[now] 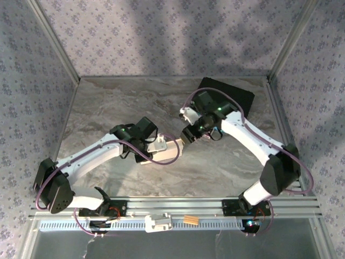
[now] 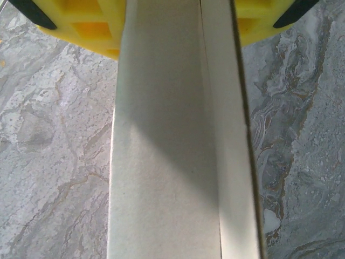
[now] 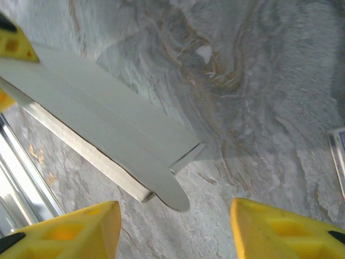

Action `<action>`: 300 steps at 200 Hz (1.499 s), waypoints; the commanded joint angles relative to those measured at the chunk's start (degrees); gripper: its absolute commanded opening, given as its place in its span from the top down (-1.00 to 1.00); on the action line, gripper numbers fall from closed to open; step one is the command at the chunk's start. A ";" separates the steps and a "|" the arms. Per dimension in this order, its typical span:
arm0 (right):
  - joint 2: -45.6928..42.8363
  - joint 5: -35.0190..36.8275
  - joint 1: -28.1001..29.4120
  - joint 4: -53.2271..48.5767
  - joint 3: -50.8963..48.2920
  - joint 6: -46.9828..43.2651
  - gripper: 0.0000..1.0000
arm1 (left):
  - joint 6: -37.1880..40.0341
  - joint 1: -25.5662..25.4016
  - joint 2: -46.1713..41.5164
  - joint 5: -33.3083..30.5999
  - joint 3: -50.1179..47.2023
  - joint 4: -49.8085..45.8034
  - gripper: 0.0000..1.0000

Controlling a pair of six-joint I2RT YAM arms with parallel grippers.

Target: Fold the paper box

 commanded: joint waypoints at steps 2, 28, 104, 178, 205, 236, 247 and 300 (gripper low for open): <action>1.89 3.89 1.61 -3.21 3.38 -7.02 -0.13 | 0.94 0.35 -0.98 -0.31 -0.88 -1.57 0.37; 3.11 5.20 2.42 -3.21 3.56 -7.14 0.08 | 0.89 0.65 -1.39 -0.11 -1.47 -1.31 0.35; 4.21 5.50 3.60 -4.65 4.30 -6.22 0.42 | 0.96 0.95 -1.61 0.40 -1.78 -1.06 0.32; 5.43 6.43 4.63 -4.92 5.28 -5.61 0.78 | 0.94 1.07 -1.08 0.35 -1.32 -0.76 0.31; 5.93 6.89 5.30 -5.78 6.44 -4.10 0.98 | 0.62 1.27 -1.02 0.40 -1.02 -0.63 0.31; 7.28 6.67 5.57 -7.30 8.47 1.54 1.00 | -0.58 1.59 -0.55 0.32 -0.53 0.00 0.30; 7.71 6.40 5.75 -7.55 9.12 5.09 1.00 | -1.10 1.68 -0.23 0.15 -0.37 0.33 0.30; 7.04 4.98 5.69 -4.61 8.12 23.39 1.00 | -2.70 3.13 0.76 0.90 0.44 1.07 0.28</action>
